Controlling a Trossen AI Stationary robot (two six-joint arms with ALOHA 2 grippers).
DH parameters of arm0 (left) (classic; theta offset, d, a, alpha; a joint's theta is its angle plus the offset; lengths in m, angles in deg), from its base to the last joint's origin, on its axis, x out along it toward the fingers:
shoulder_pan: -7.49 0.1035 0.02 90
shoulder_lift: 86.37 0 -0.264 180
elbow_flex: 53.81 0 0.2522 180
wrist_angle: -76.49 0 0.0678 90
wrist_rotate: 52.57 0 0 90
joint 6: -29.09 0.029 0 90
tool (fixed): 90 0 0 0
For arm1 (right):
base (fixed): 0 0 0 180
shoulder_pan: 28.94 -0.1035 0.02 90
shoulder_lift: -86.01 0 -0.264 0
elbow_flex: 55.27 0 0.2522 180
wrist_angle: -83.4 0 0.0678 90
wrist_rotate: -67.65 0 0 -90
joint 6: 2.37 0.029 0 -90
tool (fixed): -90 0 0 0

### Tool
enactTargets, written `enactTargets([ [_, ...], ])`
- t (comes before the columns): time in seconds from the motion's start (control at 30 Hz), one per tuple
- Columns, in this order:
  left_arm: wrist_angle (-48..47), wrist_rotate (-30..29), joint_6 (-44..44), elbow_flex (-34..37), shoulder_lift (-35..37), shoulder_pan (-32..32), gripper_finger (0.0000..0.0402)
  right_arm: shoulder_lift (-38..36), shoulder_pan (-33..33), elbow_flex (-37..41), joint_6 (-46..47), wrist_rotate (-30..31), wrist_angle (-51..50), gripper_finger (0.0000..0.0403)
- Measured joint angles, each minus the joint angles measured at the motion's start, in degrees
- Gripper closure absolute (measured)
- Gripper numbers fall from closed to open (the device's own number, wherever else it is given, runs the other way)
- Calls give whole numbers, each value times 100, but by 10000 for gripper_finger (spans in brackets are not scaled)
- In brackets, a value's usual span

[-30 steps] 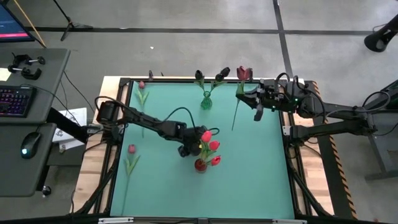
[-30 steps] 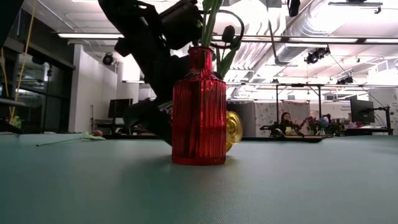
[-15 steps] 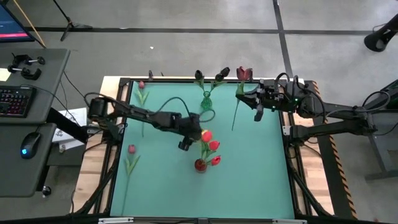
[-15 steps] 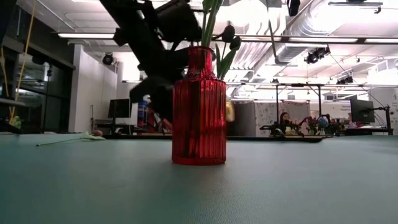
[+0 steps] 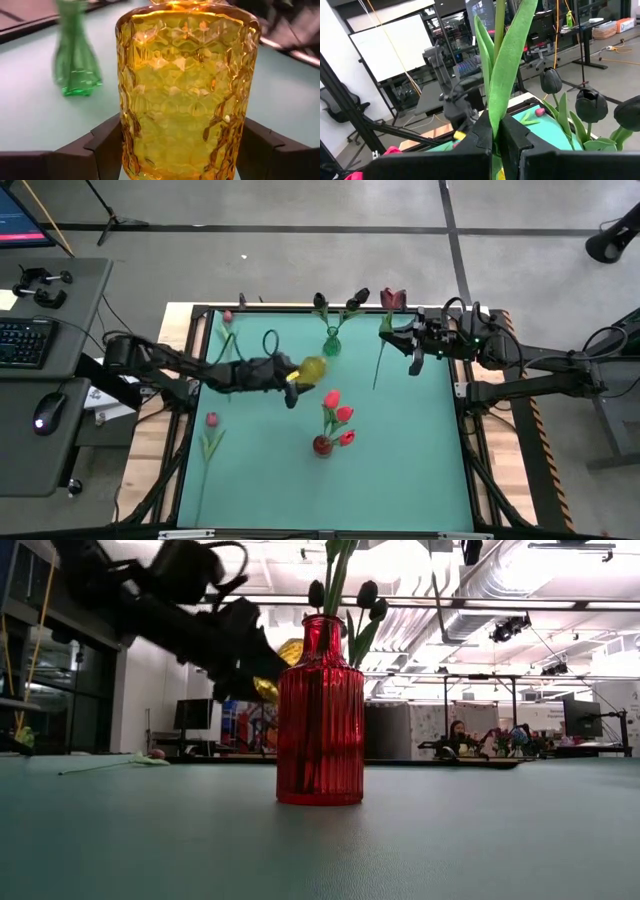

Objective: Sort flowers into vase by color
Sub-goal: Put the top right red tulip into the yellow vase

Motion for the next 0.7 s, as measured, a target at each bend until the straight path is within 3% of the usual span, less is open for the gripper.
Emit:
enactTargets([
  [0.17, 851, -755, -333, 108, -560, -250, 137, 25, 0, 2, 97, 0, 380, 402],
  [0.37, 1799, -915, -703, -414, -1723, -450, 137, 282, -2, 2, 94, 0, 995, 402],
  [0.47, 1835, -951, -614, -854, -2164, -543, 137, 502, -2, 2, -49, 54, 1076, 402],
  [0.7, 1841, -955, -200, -1660, -2723, -701, 124, 1162, -2, 2, -572, 870, 1565, 402],
])
